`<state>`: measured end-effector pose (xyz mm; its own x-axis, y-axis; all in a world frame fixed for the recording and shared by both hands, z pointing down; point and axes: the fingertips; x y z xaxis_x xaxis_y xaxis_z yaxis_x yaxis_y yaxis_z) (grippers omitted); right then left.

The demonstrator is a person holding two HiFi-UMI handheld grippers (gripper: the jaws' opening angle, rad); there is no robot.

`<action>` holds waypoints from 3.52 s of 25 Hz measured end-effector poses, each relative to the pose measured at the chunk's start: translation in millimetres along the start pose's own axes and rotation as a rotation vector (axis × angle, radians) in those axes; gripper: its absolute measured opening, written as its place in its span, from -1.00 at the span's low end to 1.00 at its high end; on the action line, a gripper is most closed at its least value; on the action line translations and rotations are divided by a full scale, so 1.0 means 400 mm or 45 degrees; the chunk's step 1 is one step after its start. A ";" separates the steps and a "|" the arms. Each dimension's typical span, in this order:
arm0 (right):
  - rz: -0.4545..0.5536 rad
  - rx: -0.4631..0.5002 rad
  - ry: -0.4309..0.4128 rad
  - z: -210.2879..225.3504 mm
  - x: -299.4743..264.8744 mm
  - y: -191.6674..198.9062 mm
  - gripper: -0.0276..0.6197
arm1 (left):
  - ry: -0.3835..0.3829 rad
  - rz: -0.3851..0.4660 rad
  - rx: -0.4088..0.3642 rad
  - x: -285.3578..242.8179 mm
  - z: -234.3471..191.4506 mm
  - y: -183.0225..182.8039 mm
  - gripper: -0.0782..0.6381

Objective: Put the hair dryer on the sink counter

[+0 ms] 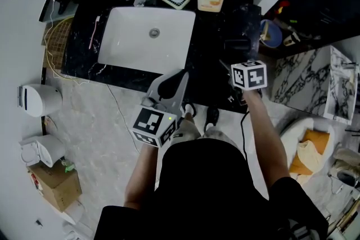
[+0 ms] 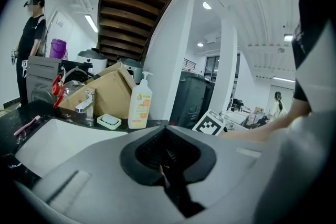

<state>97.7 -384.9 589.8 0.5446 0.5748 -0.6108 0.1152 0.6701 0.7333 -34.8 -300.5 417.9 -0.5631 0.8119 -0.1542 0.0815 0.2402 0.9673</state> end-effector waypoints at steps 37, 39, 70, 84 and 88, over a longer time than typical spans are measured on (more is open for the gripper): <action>-0.068 0.138 0.071 -0.009 -0.045 0.010 -0.23 | -0.008 0.028 -0.009 0.012 -0.014 -0.001 -0.79; -0.066 0.141 0.073 -0.010 -0.047 0.010 -0.23 | -0.010 0.030 -0.006 0.012 -0.014 -0.001 -0.79; 0.091 0.203 -0.028 -0.055 0.108 -0.048 -0.34 | -0.047 0.100 -0.039 0.060 0.104 -0.028 -0.79; 0.219 0.268 -0.125 -0.115 0.243 -0.020 -0.58 | -0.126 0.132 -0.051 0.123 0.212 -0.012 -0.79; 0.264 0.283 -0.140 -0.133 0.276 -0.022 -0.64 | -0.146 0.134 -0.046 0.140 0.228 -0.007 -0.79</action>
<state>112.6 -302.1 500.0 0.6605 0.6261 -0.4145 0.1645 0.4180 0.8934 8.6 -207.1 388.2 -0.4553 0.8875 -0.0712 0.1046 0.1328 0.9856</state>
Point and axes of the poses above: the fingertips, and each gripper's own axes: x backward along the fingers, z to its right, y out of its underside, and after that the axes turned 10 degrees about z, right-handed
